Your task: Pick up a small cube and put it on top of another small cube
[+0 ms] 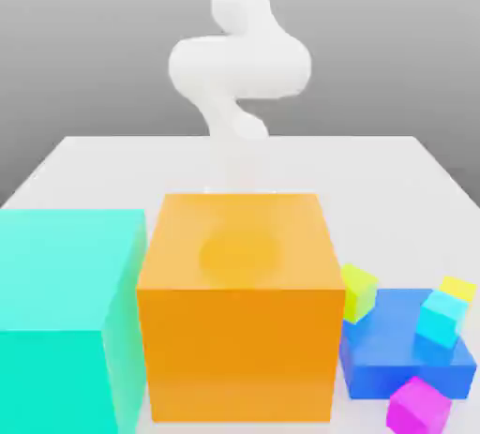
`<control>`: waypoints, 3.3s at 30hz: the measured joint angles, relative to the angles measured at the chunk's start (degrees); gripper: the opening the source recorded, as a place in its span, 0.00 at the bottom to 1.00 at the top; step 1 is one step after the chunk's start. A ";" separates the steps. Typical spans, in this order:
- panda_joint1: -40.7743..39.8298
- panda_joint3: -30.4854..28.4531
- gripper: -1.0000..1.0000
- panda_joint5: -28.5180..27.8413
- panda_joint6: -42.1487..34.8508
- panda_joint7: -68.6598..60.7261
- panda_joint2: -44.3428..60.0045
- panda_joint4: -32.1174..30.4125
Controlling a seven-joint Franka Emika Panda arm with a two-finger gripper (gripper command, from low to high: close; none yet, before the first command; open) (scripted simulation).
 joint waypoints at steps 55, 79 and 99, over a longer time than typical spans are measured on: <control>30.15 14.42 0.50 -18.70 32.50 -72.32 65.41 -12.45; 23.79 22.49 0.00 -11.64 28.29 -77.77 63.17 -13.09; 21.22 21.76 0.00 -10.68 18.87 -68.73 49.75 -13.39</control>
